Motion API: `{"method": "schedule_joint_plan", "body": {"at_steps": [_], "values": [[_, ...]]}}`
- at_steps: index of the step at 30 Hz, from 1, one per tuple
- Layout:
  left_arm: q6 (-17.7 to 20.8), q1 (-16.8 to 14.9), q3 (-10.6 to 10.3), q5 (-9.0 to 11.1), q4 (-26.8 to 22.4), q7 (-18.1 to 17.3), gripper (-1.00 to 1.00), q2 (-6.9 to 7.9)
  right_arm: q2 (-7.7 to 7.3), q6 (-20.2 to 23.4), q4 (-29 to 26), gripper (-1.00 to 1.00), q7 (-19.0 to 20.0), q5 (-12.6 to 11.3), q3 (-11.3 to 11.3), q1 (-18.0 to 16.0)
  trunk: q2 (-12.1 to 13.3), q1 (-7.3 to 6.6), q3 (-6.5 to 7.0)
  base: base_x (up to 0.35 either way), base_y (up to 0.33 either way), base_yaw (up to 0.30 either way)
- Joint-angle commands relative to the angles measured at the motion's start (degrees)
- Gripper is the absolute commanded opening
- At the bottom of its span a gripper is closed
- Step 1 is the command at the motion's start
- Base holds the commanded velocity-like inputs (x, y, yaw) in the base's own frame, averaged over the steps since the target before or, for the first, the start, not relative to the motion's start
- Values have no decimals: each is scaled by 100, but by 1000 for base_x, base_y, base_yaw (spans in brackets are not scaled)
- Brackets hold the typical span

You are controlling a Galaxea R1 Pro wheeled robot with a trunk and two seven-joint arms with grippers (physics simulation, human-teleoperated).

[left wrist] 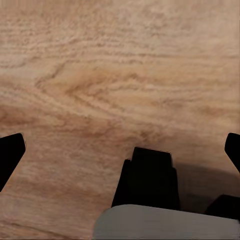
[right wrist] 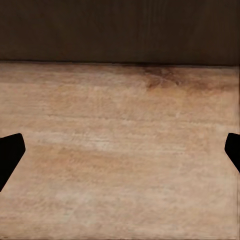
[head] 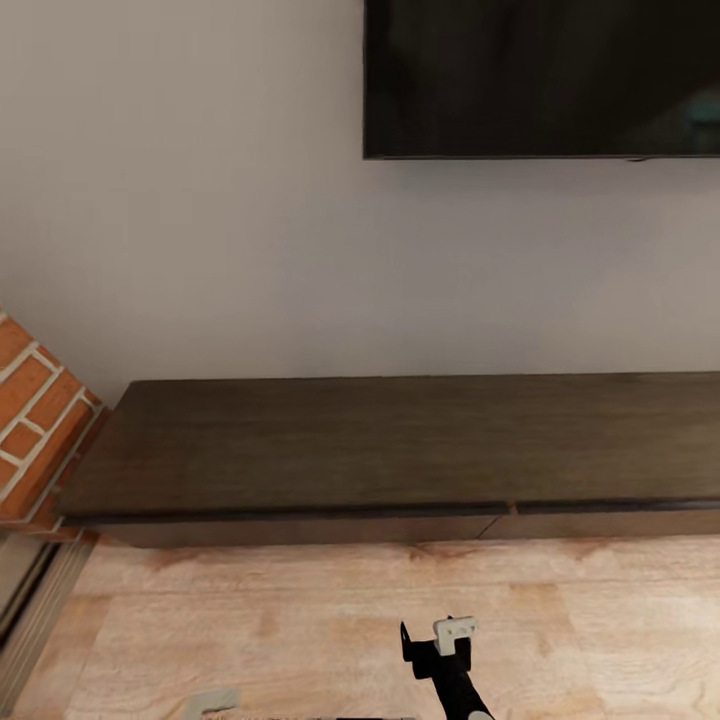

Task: Place each of the two pumpkins and all three candles from the living room inside a cabinet in the living room (use any cabinet), then make sure every cabinet is closed, and position the cauldron so it is next to a table in the living room.

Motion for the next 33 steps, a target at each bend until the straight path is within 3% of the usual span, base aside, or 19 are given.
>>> {"method": "schedule_joint_plan", "body": {"at_steps": [1,17,33], "values": [[-7,0,0,-1,12,-1,100,-6,1,23,36,100,-14,2,3,8,42,-23,19,0,0,279],[-19,5,0,25,365,-12,100,-55,70,215,199,100,-89,9,11,476,683,-374,306,0,0,287],[-18,10,9,41,379,-21,100,-168,129,211,199,100,-89,28,12,603,1325,-725,593,0,0,292]]}}
